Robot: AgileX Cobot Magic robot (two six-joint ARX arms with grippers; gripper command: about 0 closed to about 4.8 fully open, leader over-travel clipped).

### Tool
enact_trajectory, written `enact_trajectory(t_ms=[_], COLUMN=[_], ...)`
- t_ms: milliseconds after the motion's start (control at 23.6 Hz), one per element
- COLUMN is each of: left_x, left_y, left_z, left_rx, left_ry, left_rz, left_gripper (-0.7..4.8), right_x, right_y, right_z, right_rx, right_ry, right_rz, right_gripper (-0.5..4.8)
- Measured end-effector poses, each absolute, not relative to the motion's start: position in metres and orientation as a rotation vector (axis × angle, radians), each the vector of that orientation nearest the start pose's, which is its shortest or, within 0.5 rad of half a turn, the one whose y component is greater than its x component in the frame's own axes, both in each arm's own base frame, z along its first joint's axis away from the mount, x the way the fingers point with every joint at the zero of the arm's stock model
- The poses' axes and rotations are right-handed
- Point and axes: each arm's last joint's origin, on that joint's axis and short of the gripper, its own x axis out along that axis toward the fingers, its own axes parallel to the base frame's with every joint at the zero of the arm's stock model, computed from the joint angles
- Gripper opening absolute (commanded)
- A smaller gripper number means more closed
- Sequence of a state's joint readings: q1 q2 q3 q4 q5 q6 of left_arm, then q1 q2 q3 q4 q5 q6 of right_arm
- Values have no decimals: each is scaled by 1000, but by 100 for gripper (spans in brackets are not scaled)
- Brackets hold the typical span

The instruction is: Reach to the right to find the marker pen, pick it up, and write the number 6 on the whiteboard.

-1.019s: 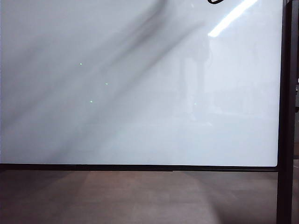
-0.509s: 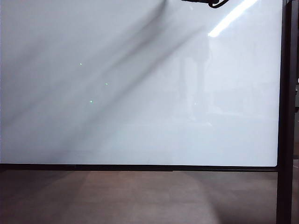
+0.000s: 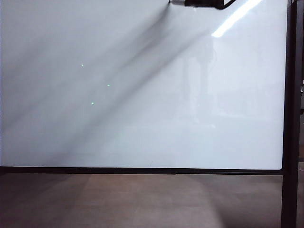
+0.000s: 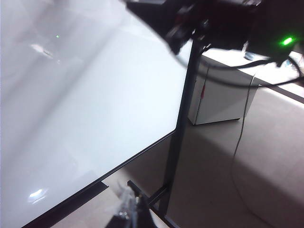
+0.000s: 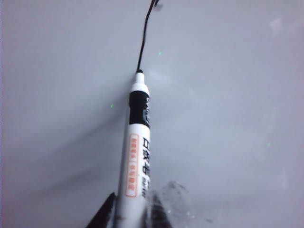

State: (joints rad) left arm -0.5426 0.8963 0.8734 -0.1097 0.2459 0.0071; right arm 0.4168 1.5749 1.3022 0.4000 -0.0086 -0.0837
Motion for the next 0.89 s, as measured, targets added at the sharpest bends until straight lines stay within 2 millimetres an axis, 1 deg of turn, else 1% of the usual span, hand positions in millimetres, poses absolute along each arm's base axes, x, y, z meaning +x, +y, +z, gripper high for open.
enact_trajectory(t_ms=[85,170,255,382,552,764,891], left_x=[165,165,165,165,165,165,164], left_y=[-108,-108,-108,-108,-108,-108,-108], left_z=[351,351,351,351,351,351,351], left_rx=[27,27,27,27,27,27,27], left_ry=[132,131,131,131,132,132,134], left_rz=[-788,-788,-788,-788,-788,-788,-788], left_gripper=[-6,-6,-6,-6,-6,-6,-6], right_x=[331,329,330,331,330,337,339], right_y=[146,145,146,147,147,147,147], right_z=[382,385,384,383,387,380,379], right_rx=[-49,-45,-50,-100,-101,-106,-103], right_ry=[-176,-196,-192,-212,-269,-245,-258], right_rz=[411,410,410,447,444,434,431], right_gripper=[30,30,17,17,17,17,17])
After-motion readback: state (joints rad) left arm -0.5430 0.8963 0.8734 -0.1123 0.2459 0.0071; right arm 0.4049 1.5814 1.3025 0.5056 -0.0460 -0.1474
